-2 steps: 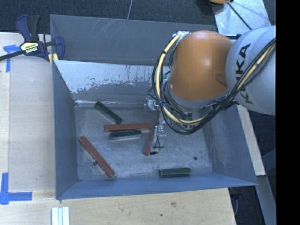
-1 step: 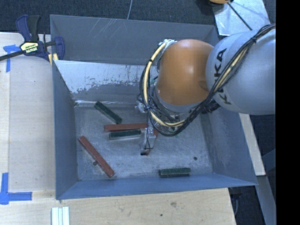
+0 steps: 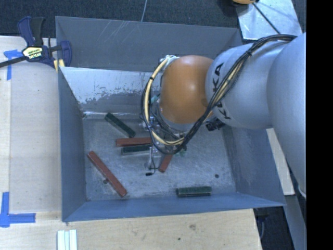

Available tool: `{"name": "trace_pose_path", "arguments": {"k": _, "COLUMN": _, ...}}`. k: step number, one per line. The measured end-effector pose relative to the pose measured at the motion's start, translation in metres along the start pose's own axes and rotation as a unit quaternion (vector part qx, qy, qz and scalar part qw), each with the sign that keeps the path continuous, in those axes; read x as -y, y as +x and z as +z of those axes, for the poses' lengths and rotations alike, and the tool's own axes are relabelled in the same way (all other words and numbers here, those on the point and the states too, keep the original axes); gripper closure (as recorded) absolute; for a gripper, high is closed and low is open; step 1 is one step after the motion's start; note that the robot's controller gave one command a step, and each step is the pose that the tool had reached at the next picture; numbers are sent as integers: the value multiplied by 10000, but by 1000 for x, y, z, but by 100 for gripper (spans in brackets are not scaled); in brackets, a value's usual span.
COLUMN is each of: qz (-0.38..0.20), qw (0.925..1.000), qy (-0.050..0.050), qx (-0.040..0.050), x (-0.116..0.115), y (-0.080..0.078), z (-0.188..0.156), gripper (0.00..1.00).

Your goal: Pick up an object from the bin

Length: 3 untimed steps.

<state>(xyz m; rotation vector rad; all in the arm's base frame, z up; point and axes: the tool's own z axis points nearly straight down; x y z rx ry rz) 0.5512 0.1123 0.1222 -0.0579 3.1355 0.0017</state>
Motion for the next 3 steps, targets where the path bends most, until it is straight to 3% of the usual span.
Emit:
{"name": "trace_pose_path", "arguments": {"k": 1, "qz": -681, "qw": 9977, "qy": -3, "qx": 0, "x": 0, "y": -38, "z": 52, "gripper": 100}}
{"name": "trace_pose_path", "arguments": {"k": 2, "qz": -681, "qw": 9977, "qy": -3, "qx": 0, "x": 0, "y": -38, "z": 51, "gripper": 100}}
{"name": "trace_pose_path", "arguments": {"k": 3, "qz": -1130, "qw": 9936, "qy": 1, "qx": 8, "x": 6, "y": -48, "z": -117, "gripper": 100}}
